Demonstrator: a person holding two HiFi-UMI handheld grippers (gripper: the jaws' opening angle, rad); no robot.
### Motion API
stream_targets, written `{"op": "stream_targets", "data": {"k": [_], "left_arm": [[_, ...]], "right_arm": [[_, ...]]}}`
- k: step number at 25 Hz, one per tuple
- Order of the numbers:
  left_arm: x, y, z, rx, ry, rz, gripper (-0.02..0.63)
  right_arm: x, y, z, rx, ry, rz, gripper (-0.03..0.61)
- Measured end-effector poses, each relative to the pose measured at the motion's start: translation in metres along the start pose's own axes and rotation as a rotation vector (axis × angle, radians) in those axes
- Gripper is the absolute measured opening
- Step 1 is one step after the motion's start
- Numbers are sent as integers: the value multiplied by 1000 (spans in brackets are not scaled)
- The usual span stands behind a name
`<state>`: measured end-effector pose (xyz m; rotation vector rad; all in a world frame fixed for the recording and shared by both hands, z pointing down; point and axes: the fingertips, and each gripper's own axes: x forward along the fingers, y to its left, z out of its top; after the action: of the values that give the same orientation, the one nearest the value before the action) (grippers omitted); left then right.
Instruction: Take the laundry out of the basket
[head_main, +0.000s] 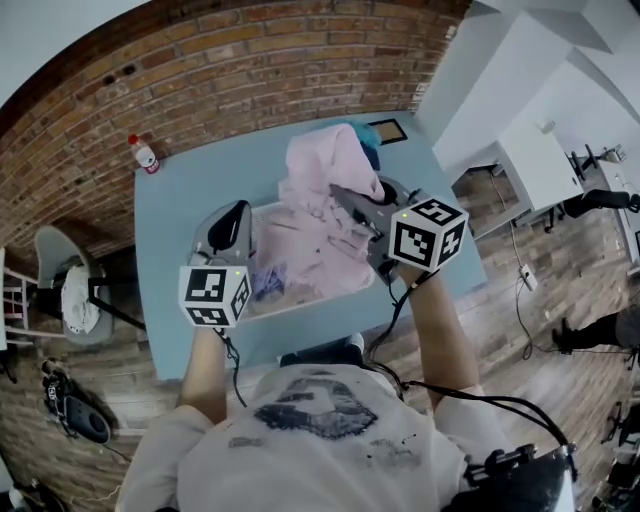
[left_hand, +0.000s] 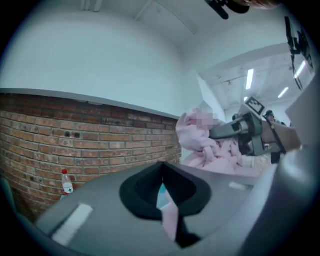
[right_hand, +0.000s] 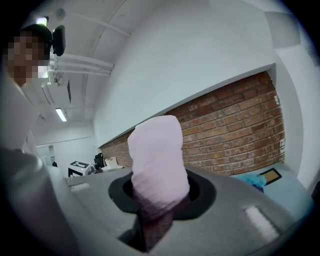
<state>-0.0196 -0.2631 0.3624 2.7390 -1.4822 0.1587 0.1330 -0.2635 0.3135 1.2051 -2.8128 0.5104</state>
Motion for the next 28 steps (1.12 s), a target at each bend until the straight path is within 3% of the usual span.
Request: {"op": "stream_targets", "data": {"k": [15, 20, 28], "left_arm": [[87, -161, 18, 23, -4, -4, -8], [114, -210, 17, 20, -6, -30, -9], [156, -274, 2, 15, 23, -117, -8]], "right_arm": [[-153, -111, 56, -45, -106, 0, 101], [-197, -148, 51, -103, -97, -67, 101], [-244, -214, 11, -64, -67, -185, 101]]}}
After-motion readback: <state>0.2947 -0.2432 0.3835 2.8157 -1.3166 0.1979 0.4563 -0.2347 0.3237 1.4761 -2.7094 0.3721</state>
